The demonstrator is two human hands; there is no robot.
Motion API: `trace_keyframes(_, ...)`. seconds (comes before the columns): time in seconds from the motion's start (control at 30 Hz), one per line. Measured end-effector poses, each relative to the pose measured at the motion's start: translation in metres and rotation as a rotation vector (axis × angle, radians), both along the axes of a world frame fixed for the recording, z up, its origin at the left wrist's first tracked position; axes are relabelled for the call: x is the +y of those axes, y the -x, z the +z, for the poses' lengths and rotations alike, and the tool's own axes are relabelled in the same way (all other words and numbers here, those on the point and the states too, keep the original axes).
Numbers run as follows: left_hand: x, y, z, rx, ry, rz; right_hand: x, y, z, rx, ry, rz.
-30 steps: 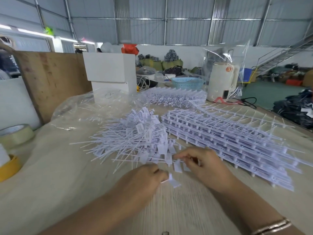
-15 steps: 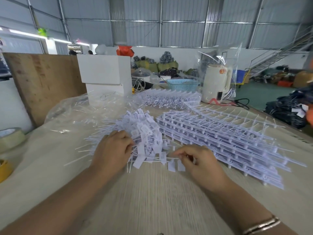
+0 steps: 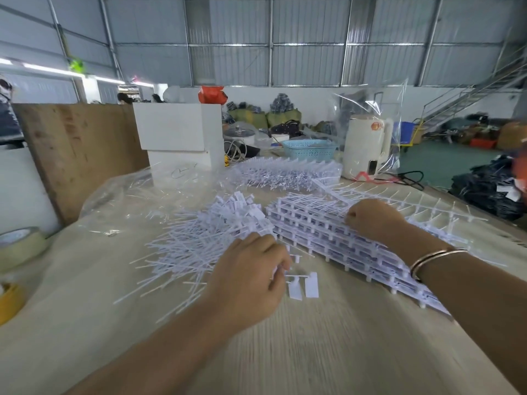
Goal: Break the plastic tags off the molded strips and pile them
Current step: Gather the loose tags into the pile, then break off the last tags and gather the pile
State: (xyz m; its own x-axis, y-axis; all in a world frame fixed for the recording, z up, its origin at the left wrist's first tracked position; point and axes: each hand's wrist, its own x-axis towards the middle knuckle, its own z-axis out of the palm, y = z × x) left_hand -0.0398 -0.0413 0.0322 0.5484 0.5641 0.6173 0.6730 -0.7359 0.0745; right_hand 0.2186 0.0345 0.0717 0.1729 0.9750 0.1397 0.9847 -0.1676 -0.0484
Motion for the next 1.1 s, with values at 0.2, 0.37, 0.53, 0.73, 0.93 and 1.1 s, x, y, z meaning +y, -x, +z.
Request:
trace_keyframes(0.2, 0.008, -0.040, -0.001, -0.138, 0.258, -0.072, 0.001, -0.008, 0.003, 0.125, 0.031, 0.060)
trace_keyframes(0.37, 0.017, -0.064, 0.003, -0.324, 0.593, -0.109, -0.002, -0.014, 0.006, 0.260, -0.147, 0.056)
trace_keyframes(0.53, 0.029, -0.082, 0.024, -0.707, 1.043, -0.127, -0.020, -0.007, 0.037, 0.255, -0.326, 0.104)
trace_keyframes(0.73, 0.034, -0.081, 0.053, -1.328, 1.354, -0.308, -0.074, 0.034, 0.052, 0.140, -0.290, 0.205)
trace_keyframes(0.93, 0.030, -0.064, 0.060, -1.282, 1.203, -0.195, -0.135, 0.075, 0.038, 0.235, 0.032, 0.414)
trace_keyframes(1.1, 0.032, -0.030, 0.071, -0.988, 1.010, 0.043, -0.157, 0.075, 0.065, 0.671, 0.057, 0.447)
